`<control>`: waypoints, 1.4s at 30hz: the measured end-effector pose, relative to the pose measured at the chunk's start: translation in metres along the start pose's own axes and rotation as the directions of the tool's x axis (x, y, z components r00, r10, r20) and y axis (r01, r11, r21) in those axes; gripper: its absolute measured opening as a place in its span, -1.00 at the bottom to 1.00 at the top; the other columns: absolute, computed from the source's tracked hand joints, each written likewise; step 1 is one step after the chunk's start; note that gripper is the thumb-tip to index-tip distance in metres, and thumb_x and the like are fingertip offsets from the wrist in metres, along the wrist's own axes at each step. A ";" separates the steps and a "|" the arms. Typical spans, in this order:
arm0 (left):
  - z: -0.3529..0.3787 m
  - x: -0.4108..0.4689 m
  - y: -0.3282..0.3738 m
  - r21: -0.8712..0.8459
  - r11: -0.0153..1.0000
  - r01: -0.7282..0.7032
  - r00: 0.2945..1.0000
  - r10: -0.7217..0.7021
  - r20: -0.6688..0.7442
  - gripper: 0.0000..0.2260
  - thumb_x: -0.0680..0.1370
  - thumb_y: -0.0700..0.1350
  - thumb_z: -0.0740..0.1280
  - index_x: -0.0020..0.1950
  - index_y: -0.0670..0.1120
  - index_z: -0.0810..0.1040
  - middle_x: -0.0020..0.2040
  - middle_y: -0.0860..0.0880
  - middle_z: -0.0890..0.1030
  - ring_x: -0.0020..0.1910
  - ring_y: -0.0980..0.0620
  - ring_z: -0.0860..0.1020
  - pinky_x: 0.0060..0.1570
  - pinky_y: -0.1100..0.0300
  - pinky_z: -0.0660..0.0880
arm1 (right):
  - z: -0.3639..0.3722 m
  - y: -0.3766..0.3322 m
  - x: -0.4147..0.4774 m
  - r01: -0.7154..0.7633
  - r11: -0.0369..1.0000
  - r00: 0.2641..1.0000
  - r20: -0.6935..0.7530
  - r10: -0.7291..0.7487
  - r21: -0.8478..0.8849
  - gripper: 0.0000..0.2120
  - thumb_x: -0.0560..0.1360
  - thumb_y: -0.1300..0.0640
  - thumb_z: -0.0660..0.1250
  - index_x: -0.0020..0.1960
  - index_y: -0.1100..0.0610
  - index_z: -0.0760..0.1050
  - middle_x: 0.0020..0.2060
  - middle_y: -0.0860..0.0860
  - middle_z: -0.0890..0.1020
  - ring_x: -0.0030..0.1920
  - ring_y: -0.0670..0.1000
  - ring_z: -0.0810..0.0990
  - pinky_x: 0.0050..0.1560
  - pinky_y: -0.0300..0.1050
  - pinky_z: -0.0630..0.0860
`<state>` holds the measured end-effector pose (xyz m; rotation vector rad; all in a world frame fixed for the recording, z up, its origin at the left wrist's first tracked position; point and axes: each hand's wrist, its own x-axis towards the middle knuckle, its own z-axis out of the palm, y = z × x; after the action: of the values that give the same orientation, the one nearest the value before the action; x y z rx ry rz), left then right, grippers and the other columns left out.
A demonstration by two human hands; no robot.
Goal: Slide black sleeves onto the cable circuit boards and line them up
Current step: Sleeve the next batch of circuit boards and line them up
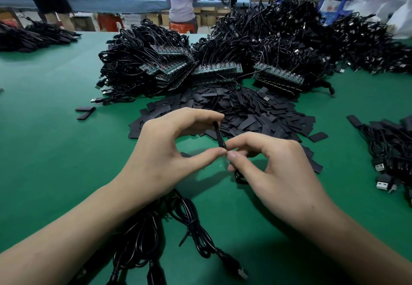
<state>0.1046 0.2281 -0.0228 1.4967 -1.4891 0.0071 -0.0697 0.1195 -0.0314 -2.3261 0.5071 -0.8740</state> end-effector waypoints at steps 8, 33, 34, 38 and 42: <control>0.000 0.001 -0.003 -0.054 0.998 0.025 1.000 -0.026 -0.002 -0.57 0.43 -0.07 0.57 0.28 -0.06 0.61 0.15 0.07 0.69 0.14 0.13 0.67 0.21 0.19 0.57 | 0.001 0.001 0.001 -0.042 0.998 0.999 0.036 0.040 0.043 -0.86 0.57 0.15 0.42 -0.01 -0.09 0.66 -0.30 -0.22 0.68 -0.30 -0.27 0.61 -0.26 -0.49 0.39; 0.003 -0.001 -0.005 -0.188 0.979 0.080 0.997 -0.080 0.011 -0.54 0.42 -0.10 0.60 0.26 -0.08 0.53 0.16 0.05 0.68 0.19 0.03 0.66 0.24 0.18 0.55 | 0.004 -0.005 -0.002 0.026 0.999 0.999 -0.043 -0.028 -0.046 -0.87 0.55 0.21 0.46 0.03 0.02 0.69 -0.28 -0.18 0.68 -0.36 -0.44 0.48 -0.30 -0.57 0.30; 0.003 -0.001 -0.004 -0.179 0.981 0.072 0.997 -0.072 0.007 -0.55 0.41 -0.12 0.60 0.24 -0.08 0.54 0.15 0.05 0.68 0.18 0.03 0.66 0.24 0.19 0.55 | 0.004 -0.005 -0.003 0.029 0.999 0.999 -0.039 -0.031 -0.041 -0.87 0.54 0.22 0.46 0.04 0.03 0.69 -0.27 -0.17 0.69 -0.36 -0.46 0.47 -0.30 -0.58 0.29; 0.000 0.000 -0.001 -0.085 0.996 0.020 1.000 -0.020 0.005 -0.58 0.41 -0.18 0.61 0.21 -0.09 0.57 0.14 0.08 0.68 0.17 0.04 0.65 0.22 0.23 0.54 | 0.004 -0.004 -0.002 0.008 1.000 1.000 -0.020 -0.008 -0.008 -0.85 0.55 0.20 0.46 0.06 0.00 0.69 -0.27 -0.19 0.70 -0.31 -0.41 0.53 -0.26 -0.56 0.32; 0.001 0.000 0.001 -0.075 0.997 -0.008 1.000 0.007 -0.012 -0.62 0.40 -0.20 0.57 0.18 -0.10 0.58 0.15 0.07 0.67 0.18 0.07 0.65 0.23 0.22 0.54 | 0.004 -0.003 -0.002 0.018 1.000 0.999 -0.041 -0.018 -0.009 -0.87 0.54 0.20 0.47 0.04 0.01 0.69 -0.29 -0.19 0.70 -0.34 -0.41 0.52 -0.27 -0.56 0.32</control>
<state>0.1033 0.2273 -0.0225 1.4281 -1.4703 -0.0352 -0.0672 0.1246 -0.0326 -2.3282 0.5082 -0.9310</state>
